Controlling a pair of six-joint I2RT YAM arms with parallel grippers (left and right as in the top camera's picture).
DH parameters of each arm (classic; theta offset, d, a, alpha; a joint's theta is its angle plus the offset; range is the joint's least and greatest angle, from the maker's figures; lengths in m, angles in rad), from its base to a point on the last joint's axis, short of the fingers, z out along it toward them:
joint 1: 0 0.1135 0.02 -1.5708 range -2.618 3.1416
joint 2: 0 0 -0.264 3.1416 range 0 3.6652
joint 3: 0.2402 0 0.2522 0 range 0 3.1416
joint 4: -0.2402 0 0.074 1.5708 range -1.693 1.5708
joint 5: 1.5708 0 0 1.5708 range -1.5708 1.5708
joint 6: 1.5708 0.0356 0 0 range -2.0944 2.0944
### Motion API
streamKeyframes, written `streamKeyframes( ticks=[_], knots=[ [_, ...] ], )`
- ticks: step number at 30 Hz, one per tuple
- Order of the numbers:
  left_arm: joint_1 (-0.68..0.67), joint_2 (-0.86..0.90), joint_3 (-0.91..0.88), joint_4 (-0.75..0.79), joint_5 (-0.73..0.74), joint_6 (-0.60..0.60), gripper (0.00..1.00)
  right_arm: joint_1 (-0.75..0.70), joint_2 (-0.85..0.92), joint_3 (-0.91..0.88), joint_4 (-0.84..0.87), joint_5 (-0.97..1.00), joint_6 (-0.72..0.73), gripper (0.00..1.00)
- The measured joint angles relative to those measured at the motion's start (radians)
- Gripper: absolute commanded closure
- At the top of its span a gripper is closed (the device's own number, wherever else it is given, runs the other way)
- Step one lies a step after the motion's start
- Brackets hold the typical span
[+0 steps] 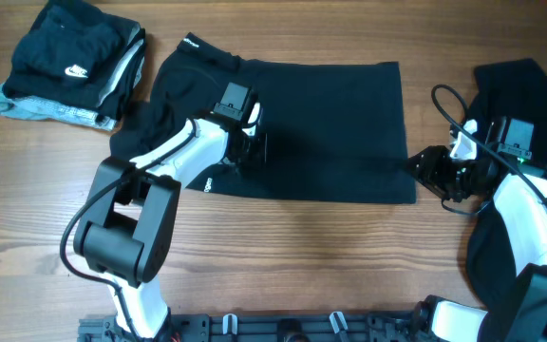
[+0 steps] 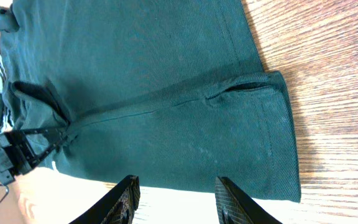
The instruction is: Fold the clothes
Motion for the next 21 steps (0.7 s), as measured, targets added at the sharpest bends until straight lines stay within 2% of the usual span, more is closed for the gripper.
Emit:
streamKeyframes(
  ticks=[1,2,3,5,6,7,10,13,17,20,21],
  knots=[
    [-0.003,0.002,0.001,0.009,-0.001,-0.006,0.94,0.000,0.000,0.000,0.001,0.000,0.000,0.55],
    [-0.006,0.002,0.001,0.015,-0.001,-0.008,0.88,0.000,0.000,0.000,0.003,0.000,0.000,0.55],
    [-0.009,0.002,0.002,0.018,-0.001,-0.011,0.78,0.000,-0.003,0.002,0.002,0.000,0.000,0.52],
    [-0.010,-0.002,0.019,-0.029,-0.001,-0.016,0.65,0.000,-0.028,0.026,-0.007,0.000,0.000,0.48],
    [-0.006,-0.020,0.069,-0.139,-0.001,-0.022,0.56,0.000,-0.057,0.069,-0.009,-0.001,0.000,0.46],
    [0.002,-0.052,0.109,-0.161,0.000,-0.017,0.54,0.000,-0.081,0.112,-0.011,-0.008,0.000,0.45],
    [0.090,-0.186,0.303,-0.141,-0.026,0.002,0.55,0.005,-0.151,0.257,-0.005,-0.045,0.001,0.44],
    [0.243,-0.219,0.354,-0.063,-0.036,0.006,0.55,0.006,-0.156,0.292,0.003,-0.053,0.005,0.44],
    [0.353,-0.101,0.351,0.112,0.004,0.009,0.46,0.006,-0.125,0.292,0.006,-0.053,0.005,0.42],
    [0.357,0.045,0.345,0.260,0.031,0.013,0.32,0.006,-0.060,0.292,0.038,-0.053,0.006,0.39],
    [0.357,0.104,0.344,0.340,0.040,0.013,0.30,0.006,-0.023,0.292,0.045,-0.053,0.008,0.39]
  ],
)
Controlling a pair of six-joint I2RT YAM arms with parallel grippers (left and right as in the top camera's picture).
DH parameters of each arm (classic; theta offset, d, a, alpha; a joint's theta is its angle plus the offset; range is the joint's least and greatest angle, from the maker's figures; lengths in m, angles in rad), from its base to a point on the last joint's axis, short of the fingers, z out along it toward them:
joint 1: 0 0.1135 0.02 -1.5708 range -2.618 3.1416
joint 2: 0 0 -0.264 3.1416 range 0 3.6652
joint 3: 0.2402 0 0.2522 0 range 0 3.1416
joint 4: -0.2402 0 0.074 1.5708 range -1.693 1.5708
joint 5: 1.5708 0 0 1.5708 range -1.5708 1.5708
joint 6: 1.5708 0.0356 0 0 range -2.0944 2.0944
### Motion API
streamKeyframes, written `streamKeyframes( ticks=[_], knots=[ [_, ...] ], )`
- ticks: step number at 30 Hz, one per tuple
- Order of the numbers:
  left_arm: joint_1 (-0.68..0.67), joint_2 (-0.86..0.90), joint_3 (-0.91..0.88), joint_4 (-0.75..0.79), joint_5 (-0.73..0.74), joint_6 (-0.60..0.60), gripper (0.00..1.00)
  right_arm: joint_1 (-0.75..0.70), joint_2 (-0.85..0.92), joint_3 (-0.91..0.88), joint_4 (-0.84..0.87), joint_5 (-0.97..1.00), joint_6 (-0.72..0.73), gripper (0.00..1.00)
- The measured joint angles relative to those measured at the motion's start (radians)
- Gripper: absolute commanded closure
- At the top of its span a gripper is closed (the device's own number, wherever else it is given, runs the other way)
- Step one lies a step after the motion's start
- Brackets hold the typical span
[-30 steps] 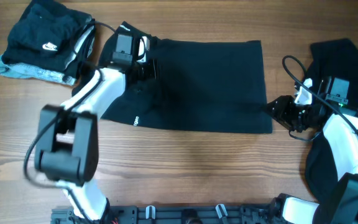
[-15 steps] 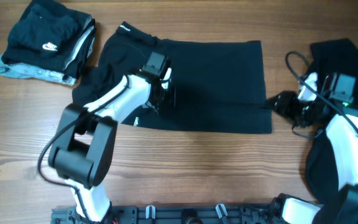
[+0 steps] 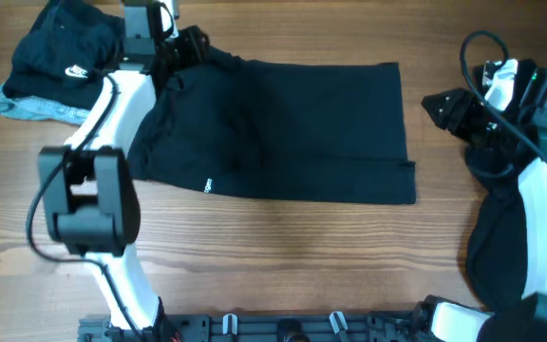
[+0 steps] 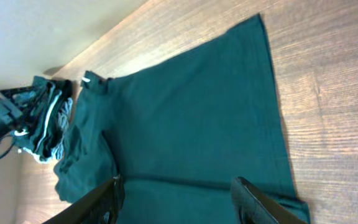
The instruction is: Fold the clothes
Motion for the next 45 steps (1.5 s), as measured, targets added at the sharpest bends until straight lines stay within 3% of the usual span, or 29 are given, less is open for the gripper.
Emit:
streamKeyframes(
  ticks=[3,5,8,9,10,13,15,18,22,26,28,29,32,39,44,45],
  knots=[
    [0.000,0.090,-0.001,0.057,0.008,-0.011,0.30,0.011,0.072,0.000,0.001,0.013,0.020,0.43],
    [0.000,0.103,-0.002,-0.025,0.009,-0.008,0.34,0.047,0.120,0.001,-0.036,0.056,0.035,0.43],
    [0.003,0.023,-0.007,-0.259,0.005,0.039,0.35,0.068,0.139,0.001,-0.135,0.108,0.045,0.37],
    [0.006,-0.050,-0.006,-0.368,-0.016,0.050,0.33,0.067,0.133,0.003,-0.277,0.156,0.053,0.36],
    [0.019,-0.201,-0.006,-0.524,-0.064,0.061,0.34,0.067,0.116,0.000,-0.290,0.171,0.053,0.36],
    [0.083,-0.393,0.015,-0.848,-0.152,0.066,0.37,0.067,0.078,0.002,-0.402,0.274,0.053,0.29],
    [0.145,-0.396,-0.037,-0.917,-0.176,0.040,0.37,0.067,0.074,-0.001,-0.423,0.306,0.054,0.28],
    [0.207,-0.360,-0.273,-0.822,-0.148,0.002,0.35,0.067,0.073,-0.087,-0.364,0.321,0.072,0.27],
    [0.216,-0.345,-0.492,-0.541,-0.118,-0.031,0.39,0.067,0.072,-0.248,-0.228,0.285,0.110,0.26],
    [0.216,-0.343,-0.538,-0.428,-0.105,-0.045,0.59,0.067,0.072,-0.275,-0.151,0.240,0.140,0.26],
    [0.216,-0.329,-0.558,-0.403,-0.104,-0.045,0.83,0.067,0.071,-0.299,-0.116,0.233,0.164,0.26],
    [0.216,-0.309,-0.572,-0.401,-0.105,-0.051,0.91,0.067,0.072,-0.322,-0.095,0.233,0.179,0.26],
    [0.217,-0.291,-0.579,-0.397,-0.106,-0.051,0.96,0.067,0.070,-0.399,0.029,0.229,0.219,0.26],
    [0.217,-0.291,-0.576,-0.442,-0.106,-0.053,0.96,0.065,0.070,-0.504,0.189,0.214,0.264,0.53],
    [0.217,-0.292,-0.572,-0.471,-0.113,-0.053,0.96,0.064,0.084,-0.533,0.257,0.210,0.268,0.96],
    [0.217,-0.292,-0.571,-0.491,-0.124,-0.053,0.96,0.064,0.087,-0.537,0.256,0.210,0.264,0.96]
  ],
)
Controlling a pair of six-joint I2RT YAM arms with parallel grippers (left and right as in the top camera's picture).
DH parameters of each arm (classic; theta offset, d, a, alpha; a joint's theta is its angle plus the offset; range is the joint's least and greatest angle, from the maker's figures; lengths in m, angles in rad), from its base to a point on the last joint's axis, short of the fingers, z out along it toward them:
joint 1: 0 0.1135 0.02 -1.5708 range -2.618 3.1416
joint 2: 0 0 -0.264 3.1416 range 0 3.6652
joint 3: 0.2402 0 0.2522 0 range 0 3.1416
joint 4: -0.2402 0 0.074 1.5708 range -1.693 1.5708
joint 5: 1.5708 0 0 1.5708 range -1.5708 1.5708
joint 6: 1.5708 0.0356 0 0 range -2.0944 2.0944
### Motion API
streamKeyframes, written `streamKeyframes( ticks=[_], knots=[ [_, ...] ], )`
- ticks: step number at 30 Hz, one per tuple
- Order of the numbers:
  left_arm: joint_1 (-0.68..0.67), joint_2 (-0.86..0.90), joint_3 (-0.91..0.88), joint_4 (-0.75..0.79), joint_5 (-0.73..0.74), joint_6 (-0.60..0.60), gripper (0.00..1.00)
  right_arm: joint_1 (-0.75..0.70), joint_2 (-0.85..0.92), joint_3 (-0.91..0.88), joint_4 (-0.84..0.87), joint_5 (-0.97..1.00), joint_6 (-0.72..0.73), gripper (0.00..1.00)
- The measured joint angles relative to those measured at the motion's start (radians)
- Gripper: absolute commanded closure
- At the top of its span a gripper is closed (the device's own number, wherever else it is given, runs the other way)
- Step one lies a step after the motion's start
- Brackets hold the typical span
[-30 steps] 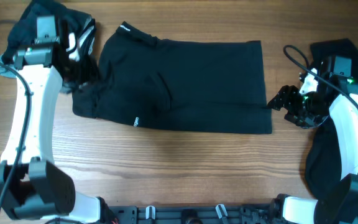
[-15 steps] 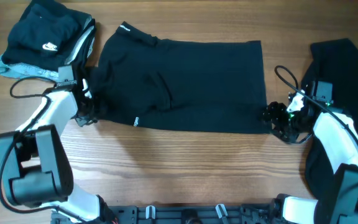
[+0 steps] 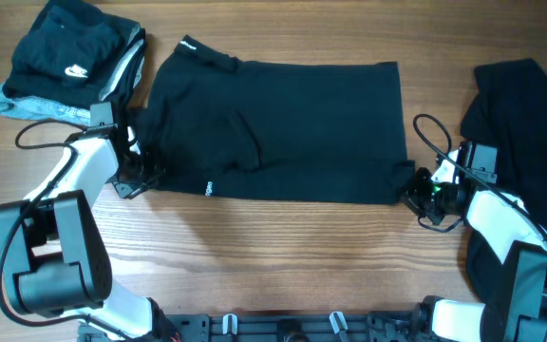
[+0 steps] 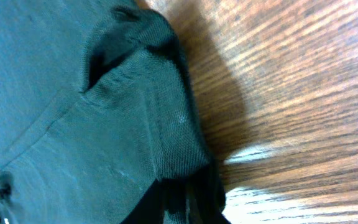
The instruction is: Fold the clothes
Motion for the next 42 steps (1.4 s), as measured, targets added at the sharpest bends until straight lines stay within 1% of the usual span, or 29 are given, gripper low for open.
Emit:
streamKeyframes(
  ticks=[4,6,7,8,9,10,11,13,16,17,19,20,21,24,25,26,27,28,29,30,31,32,34,35,36,37,39,41,42],
  knots=[
    [0.032,-0.005,0.001,-0.068,-0.011,0.000,0.96,0.000,-0.009,0.000,-0.048,0.008,0.009,0.96],
    [0.084,-0.010,-0.001,-0.127,-0.019,0.001,0.96,0.002,-0.048,0.000,-0.173,0.053,0.029,0.96],
    [0.117,-0.016,-0.005,-0.154,-0.026,0.001,0.95,0.003,-0.090,-0.009,-0.251,0.092,0.045,0.89],
    [0.145,-0.026,-0.010,-0.174,-0.029,0.003,0.90,0.003,-0.126,-0.015,-0.299,0.118,0.053,0.64],
    [0.159,-0.034,-0.013,-0.185,-0.031,0.003,0.84,0.003,-0.175,-0.017,-0.338,0.140,0.062,0.45],
    [0.162,-0.044,-0.013,-0.192,-0.035,0.005,0.77,0.003,-0.203,-0.017,-0.343,0.148,0.061,0.43],
    [0.162,-0.053,-0.013,-0.192,-0.039,0.006,0.75,0.003,-0.248,-0.017,-0.343,0.162,0.058,0.42],
    [0.164,-0.065,-0.013,-0.201,-0.045,0.009,0.64,0.003,-0.307,-0.016,-0.340,0.163,0.017,0.42],
    [0.165,-0.066,-0.013,-0.222,-0.050,0.019,0.63,0.003,-0.326,0.002,-0.317,0.150,-0.068,0.44],
    [0.166,-0.066,-0.013,-0.224,-0.052,0.020,0.63,0.003,-0.326,0.008,-0.302,0.134,-0.092,0.48],
    [0.166,-0.072,-0.013,-0.225,-0.052,0.031,0.62,0.003,-0.319,0.012,-0.278,0.116,-0.121,0.49],
    [0.166,-0.085,-0.013,-0.226,-0.052,0.037,0.62,0.003,-0.297,0.014,-0.254,0.105,-0.139,0.49],
    [0.166,-0.103,-0.013,-0.226,-0.052,0.041,0.60,0.003,-0.265,0.014,-0.233,0.089,-0.154,0.52],
    [0.166,-0.211,0.000,-0.232,-0.047,0.042,0.51,0.003,-0.149,0.014,-0.173,0.044,-0.188,0.55],
    [0.166,-0.253,0.003,-0.231,-0.044,0.046,0.50,0.003,-0.109,0.014,-0.160,0.022,-0.200,0.56],
    [0.166,-0.287,0.004,-0.230,-0.043,0.045,0.50,0.003,-0.079,0.014,-0.153,0.002,-0.214,0.61],
    [0.166,-0.333,0.006,-0.229,-0.040,0.048,0.50,0.003,-0.050,0.014,-0.137,-0.023,-0.229,0.71],
    [0.166,-0.364,0.007,-0.229,-0.040,0.048,0.50,0.003,-0.045,0.014,-0.133,-0.032,-0.237,0.78],
    [0.166,-0.369,0.007,-0.228,-0.040,0.048,0.50,0.003,-0.045,0.014,-0.129,-0.039,-0.237,0.82],
    [0.166,-0.372,0.007,-0.226,-0.040,0.048,0.50,0.003,-0.045,0.014,-0.118,-0.048,-0.249,0.81],
    [0.166,-0.372,0.007,-0.225,-0.040,0.048,0.50,0.003,-0.045,0.014,-0.115,-0.050,-0.249,0.58],
    [0.166,-0.372,0.007,-0.225,-0.040,0.048,0.50,0.003,-0.045,0.014,-0.108,-0.052,-0.249,0.40],
    [0.166,-0.372,0.007,-0.225,-0.040,0.048,0.50,0.003,-0.045,0.014,-0.098,-0.056,-0.235,0.37],
    [0.166,-0.372,0.007,-0.225,-0.040,0.048,0.50,0.003,-0.045,0.014,-0.098,-0.055,-0.209,0.45],
    [0.166,-0.372,0.007,-0.225,-0.040,0.048,0.49,0.003,-0.045,0.014,-0.096,-0.045,-0.183,0.59],
    [0.166,-0.372,0.007,-0.224,-0.040,0.048,0.49,0.003,-0.045,0.014,-0.089,-0.037,-0.163,0.64],
    [0.166,-0.372,0.007,-0.222,-0.040,0.048,0.49,0.003,-0.045,0.014,-0.071,-0.022,-0.131,0.69],
    [0.166,-0.372,0.007,-0.221,-0.040,0.048,0.49,0.003,-0.040,0.014,-0.068,-0.014,-0.122,0.85],
    [0.166,-0.372,0.007,-0.221,-0.040,0.048,0.49,0.003,-0.037,0.014,-0.068,-0.014,-0.119,0.89]
  ],
)
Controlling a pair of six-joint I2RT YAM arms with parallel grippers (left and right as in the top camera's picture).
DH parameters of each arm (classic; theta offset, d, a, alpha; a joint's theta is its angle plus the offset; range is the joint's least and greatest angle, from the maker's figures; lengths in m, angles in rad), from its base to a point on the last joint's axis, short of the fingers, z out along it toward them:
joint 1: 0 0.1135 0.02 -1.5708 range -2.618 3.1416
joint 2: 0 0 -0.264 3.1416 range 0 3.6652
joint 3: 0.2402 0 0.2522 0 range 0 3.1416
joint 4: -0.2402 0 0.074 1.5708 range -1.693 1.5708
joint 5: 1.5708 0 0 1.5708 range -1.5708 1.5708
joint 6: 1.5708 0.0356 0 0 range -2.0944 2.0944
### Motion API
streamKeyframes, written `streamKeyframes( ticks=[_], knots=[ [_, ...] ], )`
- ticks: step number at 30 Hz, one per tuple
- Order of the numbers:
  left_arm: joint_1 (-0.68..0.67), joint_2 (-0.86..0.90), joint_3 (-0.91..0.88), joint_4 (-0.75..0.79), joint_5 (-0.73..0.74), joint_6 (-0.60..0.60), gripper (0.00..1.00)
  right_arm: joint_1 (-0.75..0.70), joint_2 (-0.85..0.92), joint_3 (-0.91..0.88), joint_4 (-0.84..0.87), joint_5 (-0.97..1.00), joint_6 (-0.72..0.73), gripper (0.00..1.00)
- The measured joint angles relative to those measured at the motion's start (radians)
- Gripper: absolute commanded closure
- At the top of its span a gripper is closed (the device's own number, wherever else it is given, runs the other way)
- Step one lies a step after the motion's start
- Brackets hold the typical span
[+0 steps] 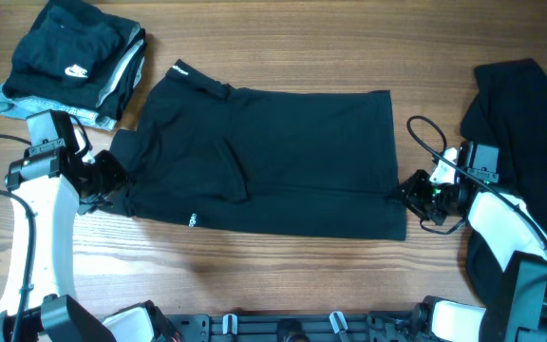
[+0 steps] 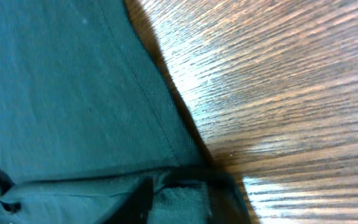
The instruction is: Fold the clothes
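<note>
Black shorts [image 1: 283,152] lie spread flat across the middle of the wooden table, waistband to the left. At their near left corner sits my left gripper [image 1: 112,180], closed on the cloth edge. My right gripper [image 1: 408,197] is at the near right corner. In the right wrist view the shorts [image 2: 73,93] look teal, and my right gripper [image 2: 185,202] is shut on the hem, with cloth pinched between its dark fingers [image 2: 140,200].
A stack of folded dark and grey clothes [image 1: 69,66] sits at the far left. A heap of black garments [image 1: 525,142] lies at the right under my right arm. A black rail [image 1: 283,328] runs along the near edge.
The shorts have shifted toward the near edge and slightly left, with their near hem now lower. My left gripper has moved left with its corner. The hem in my right gripper is no longer bunched.
First my left gripper rested on the shorts' left half and my right stood open at the near right corner. Then the left was at the far waistband and the right was raised. Later both sat at the near corners, and now the shorts lie nearer.
</note>
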Motion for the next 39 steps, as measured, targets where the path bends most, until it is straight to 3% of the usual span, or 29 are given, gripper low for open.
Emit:
streamKeyframes(
  ticks=[2,4,5,8,10,12,15,24,39],
  knots=[
    [0.000,0.000,0.000,0.000,0.000,0.000,0.49,0.000,0.003,0.000,0.005,0.002,-0.004,0.87],
    [0.000,0.000,0.000,0.002,0.000,0.000,0.49,0.000,0.003,0.000,0.027,0.004,-0.006,0.59],
    [0.000,0.000,0.000,0.004,0.000,0.000,0.49,0.000,0.003,0.000,0.042,0.009,-0.013,0.52],
    [0.000,0.000,0.000,0.004,0.000,0.000,0.49,0.000,0.003,0.000,0.045,0.018,-0.020,0.44],
    [0.000,0.000,0.000,0.006,0.000,0.000,0.48,0.000,0.003,-0.001,0.048,0.019,-0.024,0.49],
    [0.000,0.000,0.000,0.012,0.000,0.000,0.49,0.000,0.003,-0.011,0.068,0.019,-0.028,0.72],
    [0.000,0.000,0.000,0.012,0.000,0.000,0.49,0.000,0.003,-0.027,0.090,0.020,-0.035,0.96],
    [0.000,0.000,0.000,0.018,0.015,0.000,0.48,0.000,-0.009,0.006,-0.007,0.013,-0.071,0.96],
    [0.000,0.000,0.000,0.027,0.018,0.000,0.48,0.000,-0.055,0.038,0.055,0.011,-0.065,0.96]
  ],
)
